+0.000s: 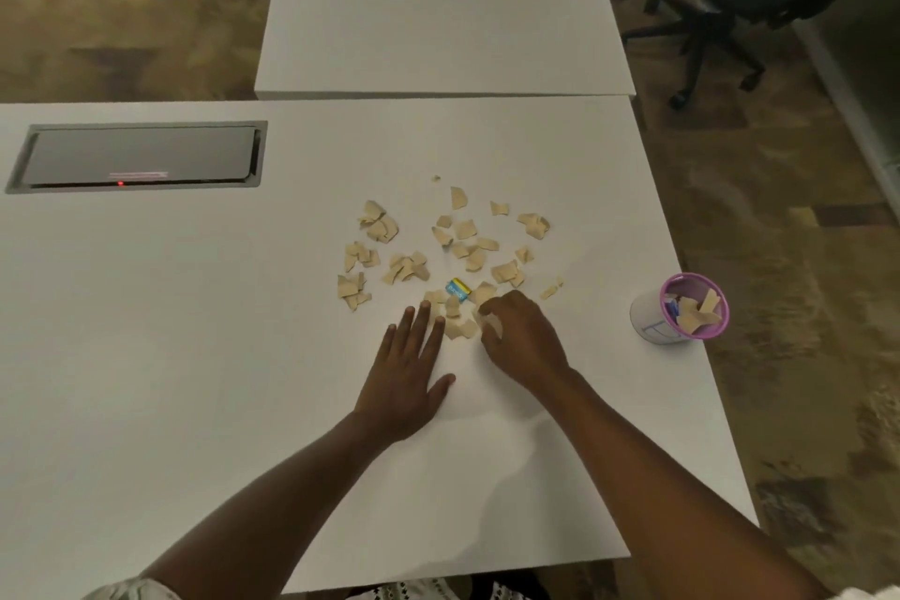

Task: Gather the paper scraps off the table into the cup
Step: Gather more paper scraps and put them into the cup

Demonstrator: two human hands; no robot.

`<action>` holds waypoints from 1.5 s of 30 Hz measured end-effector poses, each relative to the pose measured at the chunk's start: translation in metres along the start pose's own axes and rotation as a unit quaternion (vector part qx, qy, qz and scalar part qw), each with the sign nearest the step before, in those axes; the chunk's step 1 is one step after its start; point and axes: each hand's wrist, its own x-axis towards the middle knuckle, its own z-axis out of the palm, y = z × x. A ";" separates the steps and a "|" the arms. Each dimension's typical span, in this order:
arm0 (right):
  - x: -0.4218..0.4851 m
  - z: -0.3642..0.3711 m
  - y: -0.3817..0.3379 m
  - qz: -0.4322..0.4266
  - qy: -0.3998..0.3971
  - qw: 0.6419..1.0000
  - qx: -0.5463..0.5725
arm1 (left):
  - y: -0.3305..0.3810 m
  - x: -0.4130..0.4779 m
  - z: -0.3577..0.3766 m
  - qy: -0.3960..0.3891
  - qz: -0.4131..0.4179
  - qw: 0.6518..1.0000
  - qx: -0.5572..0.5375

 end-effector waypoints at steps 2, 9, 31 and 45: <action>0.010 -0.007 0.008 0.019 0.028 0.999 0.000 | -0.014 0.011 -0.013 0.021 -0.036 0.999 -0.004; 0.047 -0.015 0.028 0.086 -0.058 0.994 -0.027 | -0.071 0.043 -0.030 0.019 -0.184 0.982 -0.029; -0.005 0.029 0.006 0.058 -0.088 0.992 -0.071 | -0.035 0.007 -0.021 -0.063 -0.057 0.995 -0.058; -0.012 0.056 -0.028 -0.027 -0.105 0.977 -0.186 | -0.031 0.014 -0.035 -0.044 0.097 0.992 0.067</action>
